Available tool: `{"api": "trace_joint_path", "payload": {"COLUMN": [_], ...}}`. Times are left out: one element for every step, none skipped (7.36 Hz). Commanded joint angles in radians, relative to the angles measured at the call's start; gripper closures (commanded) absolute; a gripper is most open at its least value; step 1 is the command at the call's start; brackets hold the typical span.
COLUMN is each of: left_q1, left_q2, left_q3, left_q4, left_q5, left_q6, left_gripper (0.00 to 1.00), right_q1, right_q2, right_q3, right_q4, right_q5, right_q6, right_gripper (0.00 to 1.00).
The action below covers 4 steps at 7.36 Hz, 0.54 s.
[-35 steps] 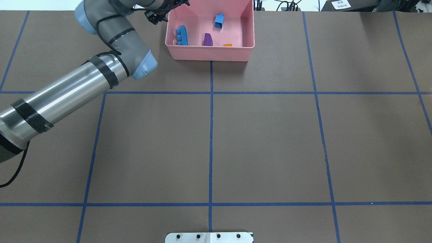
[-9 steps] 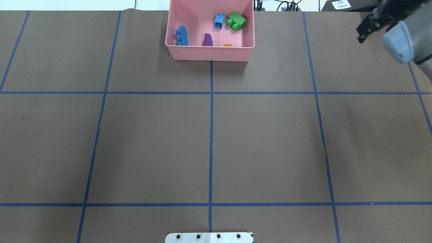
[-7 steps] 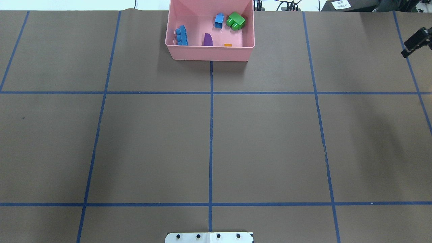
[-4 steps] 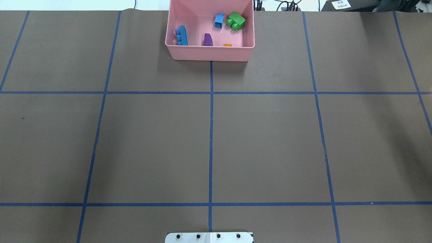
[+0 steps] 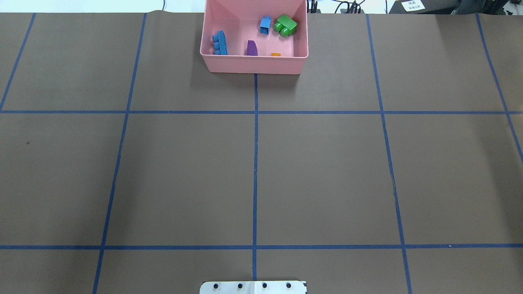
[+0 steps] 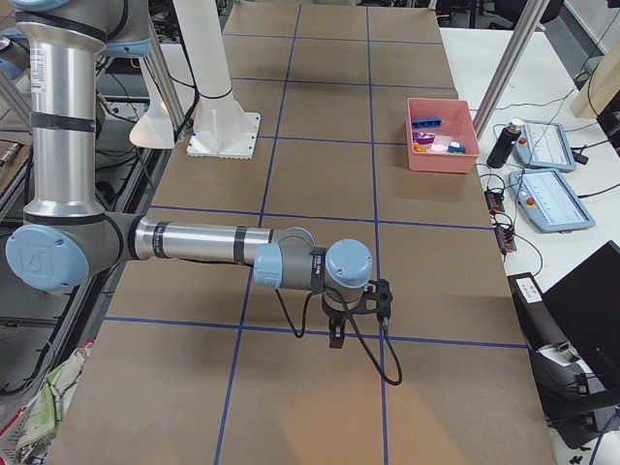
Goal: Put all blocks into box
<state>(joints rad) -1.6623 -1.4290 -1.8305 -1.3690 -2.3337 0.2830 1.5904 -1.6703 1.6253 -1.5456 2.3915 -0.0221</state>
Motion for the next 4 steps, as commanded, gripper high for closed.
{"api": "trace_joint_path", "payload": {"left_q1": [-0.001,-0.001,-0.001,-0.001], "left_q2": [-0.011,-0.013,-0.013,-0.013], "left_q3": [0.007,0.011,0.011,0.011], "left_q4": [0.001,0.001,0.001,0.001], "left_q5": [0.001,0.001,0.001,0.001], "left_q6": [-0.001,-0.001,-0.001,-0.001], "left_gripper": [0.0,0.0,0.0,0.0], "right_q1": [0.029,0.055,0.068,0.074], "right_q2": [-0.039,-0.031,-0.028,-0.028], "right_q3": [0.004,0.005,0.02,0.031], "right_q4": [0.099,0.099,0.091,0.088], "right_q5": [0.006,0.015,0.018,0.018], "right_q6": [0.007,0.007,0.007,0.007], "right_gripper": [0.0,0.0,0.0,0.0]}}
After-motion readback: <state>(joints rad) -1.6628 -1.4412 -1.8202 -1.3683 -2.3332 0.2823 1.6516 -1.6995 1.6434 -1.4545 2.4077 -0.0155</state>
